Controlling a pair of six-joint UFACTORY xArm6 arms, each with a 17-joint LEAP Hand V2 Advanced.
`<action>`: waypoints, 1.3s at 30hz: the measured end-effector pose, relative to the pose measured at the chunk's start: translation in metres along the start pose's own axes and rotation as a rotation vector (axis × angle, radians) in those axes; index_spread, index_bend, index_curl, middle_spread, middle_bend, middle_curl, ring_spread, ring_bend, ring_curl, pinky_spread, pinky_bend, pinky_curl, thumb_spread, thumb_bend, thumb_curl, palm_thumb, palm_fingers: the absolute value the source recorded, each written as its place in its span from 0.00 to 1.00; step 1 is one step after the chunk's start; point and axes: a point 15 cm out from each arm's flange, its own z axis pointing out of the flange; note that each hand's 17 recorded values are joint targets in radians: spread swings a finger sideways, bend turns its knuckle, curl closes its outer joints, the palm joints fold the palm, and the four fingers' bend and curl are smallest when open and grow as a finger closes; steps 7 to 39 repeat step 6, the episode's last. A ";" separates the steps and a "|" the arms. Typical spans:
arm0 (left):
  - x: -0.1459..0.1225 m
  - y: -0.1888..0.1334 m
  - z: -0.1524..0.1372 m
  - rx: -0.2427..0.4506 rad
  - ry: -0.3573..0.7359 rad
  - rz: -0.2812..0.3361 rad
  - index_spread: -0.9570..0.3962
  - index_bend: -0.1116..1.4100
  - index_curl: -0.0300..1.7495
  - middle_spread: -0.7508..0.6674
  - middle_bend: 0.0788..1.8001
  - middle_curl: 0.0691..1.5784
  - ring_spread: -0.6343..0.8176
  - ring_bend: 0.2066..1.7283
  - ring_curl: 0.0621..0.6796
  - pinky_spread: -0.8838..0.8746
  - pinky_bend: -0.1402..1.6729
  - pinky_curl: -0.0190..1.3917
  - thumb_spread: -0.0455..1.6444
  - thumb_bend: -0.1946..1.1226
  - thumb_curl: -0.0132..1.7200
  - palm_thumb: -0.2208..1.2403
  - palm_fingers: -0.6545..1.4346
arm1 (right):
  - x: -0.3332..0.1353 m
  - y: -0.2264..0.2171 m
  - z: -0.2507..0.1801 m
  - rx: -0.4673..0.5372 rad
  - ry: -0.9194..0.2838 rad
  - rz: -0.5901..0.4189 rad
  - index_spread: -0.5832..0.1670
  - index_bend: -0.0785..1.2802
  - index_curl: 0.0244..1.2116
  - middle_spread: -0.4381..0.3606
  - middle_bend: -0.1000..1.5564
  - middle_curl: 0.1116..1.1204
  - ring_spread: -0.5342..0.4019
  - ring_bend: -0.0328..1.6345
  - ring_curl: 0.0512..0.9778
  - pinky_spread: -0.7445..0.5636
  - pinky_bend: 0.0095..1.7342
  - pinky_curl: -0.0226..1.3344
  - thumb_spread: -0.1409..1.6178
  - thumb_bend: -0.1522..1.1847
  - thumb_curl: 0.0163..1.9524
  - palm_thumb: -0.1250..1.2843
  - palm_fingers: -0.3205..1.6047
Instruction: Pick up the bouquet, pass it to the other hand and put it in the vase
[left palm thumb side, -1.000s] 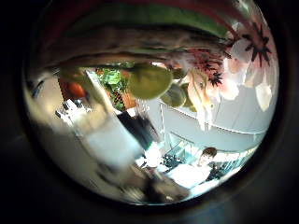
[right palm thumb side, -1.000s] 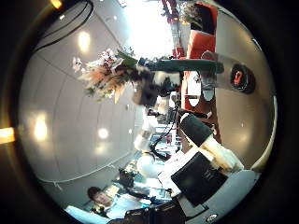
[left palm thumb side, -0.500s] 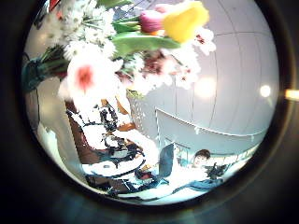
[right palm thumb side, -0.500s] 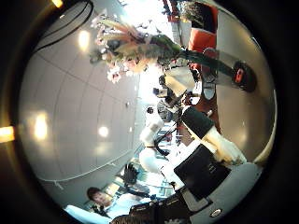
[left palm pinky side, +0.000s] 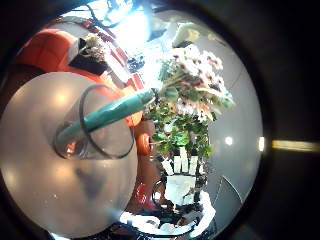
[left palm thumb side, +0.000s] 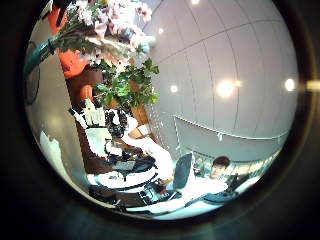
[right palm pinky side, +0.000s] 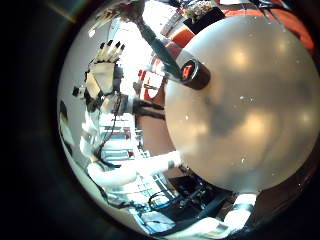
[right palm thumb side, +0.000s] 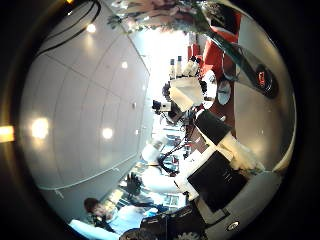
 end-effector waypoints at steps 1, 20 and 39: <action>-0.002 0.005 0.000 0.003 -0.017 -0.003 0.84 0.17 0.19 0.94 0.05 0.13 0.87 0.16 0.17 0.84 0.17 0.27 0.54 0.12 0.21 0.21 0.24 | 0.000 0.000 0.001 -0.002 0.002 -0.001 0.47 0.20 0.30 0.76 0.17 0.17 0.79 0.27 0.20 0.93 0.25 0.21 0.66 0.10 0.30 0.66 0.30; -0.013 0.017 -0.001 -0.010 -0.099 -0.010 0.84 0.17 0.18 0.93 0.05 0.12 0.87 0.16 0.17 0.83 0.17 0.24 0.54 0.12 0.20 0.22 0.26 | 0.004 0.007 0.008 -0.037 0.027 0.011 0.48 0.19 0.30 0.78 0.17 0.17 0.80 0.26 0.19 0.93 0.25 0.21 0.66 0.10 0.30 0.66 0.30; -0.013 0.017 -0.001 -0.010 -0.099 -0.010 0.84 0.17 0.18 0.93 0.05 0.12 0.87 0.16 0.17 0.83 0.17 0.24 0.54 0.12 0.20 0.22 0.26 | 0.004 0.007 0.008 -0.037 0.027 0.011 0.48 0.19 0.30 0.78 0.17 0.17 0.80 0.26 0.19 0.93 0.25 0.21 0.66 0.10 0.30 0.66 0.30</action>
